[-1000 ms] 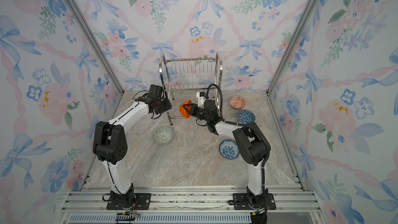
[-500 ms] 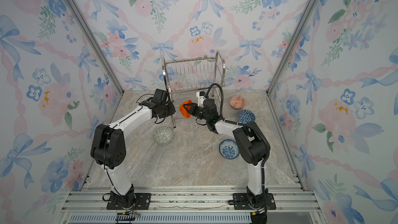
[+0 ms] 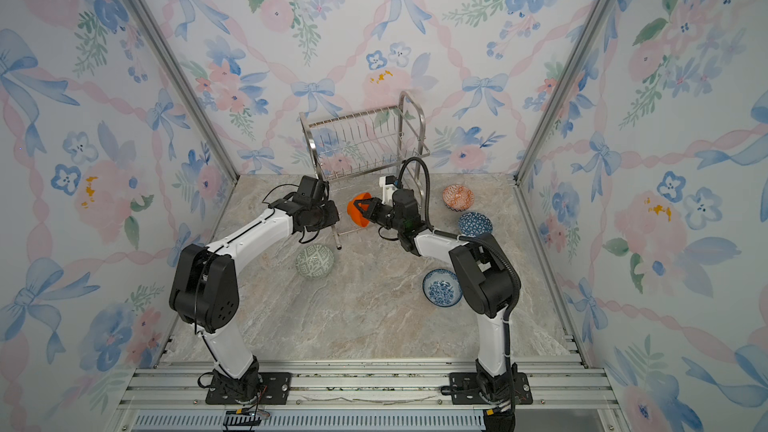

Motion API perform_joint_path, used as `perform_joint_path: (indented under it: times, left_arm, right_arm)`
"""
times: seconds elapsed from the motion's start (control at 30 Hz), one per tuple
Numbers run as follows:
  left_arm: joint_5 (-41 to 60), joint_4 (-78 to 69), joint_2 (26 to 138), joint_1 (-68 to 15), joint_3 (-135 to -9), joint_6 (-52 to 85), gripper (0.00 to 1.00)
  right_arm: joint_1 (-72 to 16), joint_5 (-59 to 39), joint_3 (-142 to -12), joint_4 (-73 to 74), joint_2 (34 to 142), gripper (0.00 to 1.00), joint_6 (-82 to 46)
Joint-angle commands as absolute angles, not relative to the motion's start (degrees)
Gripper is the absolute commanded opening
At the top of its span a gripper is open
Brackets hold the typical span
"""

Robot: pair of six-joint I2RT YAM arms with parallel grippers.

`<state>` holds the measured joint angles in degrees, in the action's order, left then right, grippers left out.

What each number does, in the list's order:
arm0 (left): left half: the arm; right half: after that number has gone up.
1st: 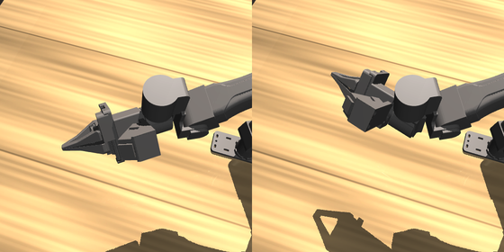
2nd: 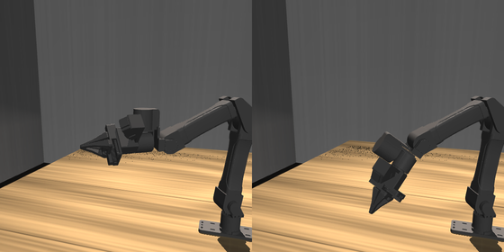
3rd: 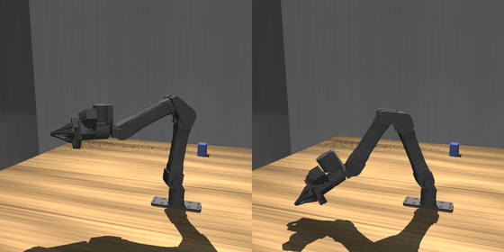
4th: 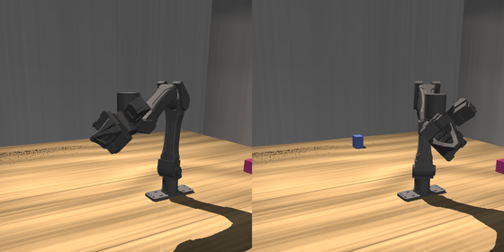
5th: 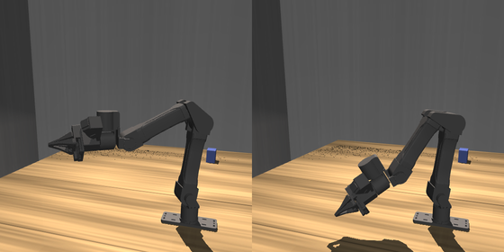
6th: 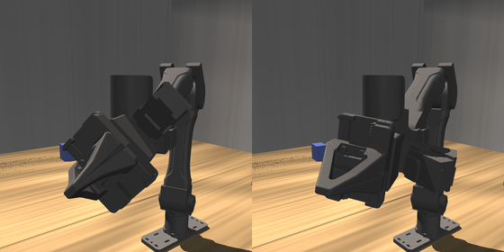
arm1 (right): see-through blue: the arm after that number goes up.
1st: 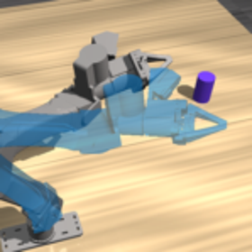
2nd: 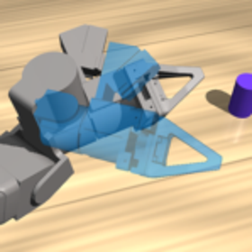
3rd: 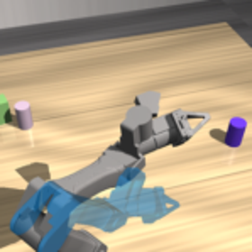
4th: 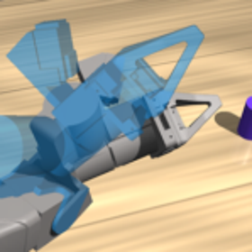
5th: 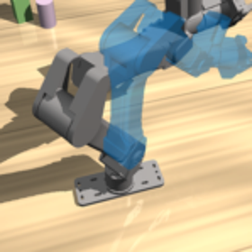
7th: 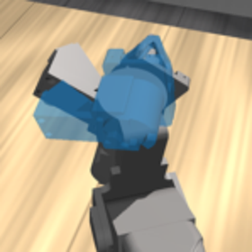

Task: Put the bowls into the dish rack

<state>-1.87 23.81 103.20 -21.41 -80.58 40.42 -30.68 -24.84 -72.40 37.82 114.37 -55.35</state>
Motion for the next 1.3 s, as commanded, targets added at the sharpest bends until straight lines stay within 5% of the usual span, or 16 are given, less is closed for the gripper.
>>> perform_joint_path:
  times: [0.0,0.83,1.27]
  left_arm:
    - [-7.0,29.8,102.4,-21.1,-79.6,36.3,0.12]
    - [6.1,29.8,102.5,-21.3,-79.9,10.6,0.13]
    - [0.0,29.9,99.7,-21.0,-80.6,19.8,0.67]
  right_arm:
    - [-30.0,-25.1,-74.0,38.9,115.0,0.0,-55.5]
    - [-29.0,-23.9,-69.3,35.5,108.5,0.0,-53.7]
    - [-30.1,-25.6,-68.1,42.4,108.9,0.0,-56.7]
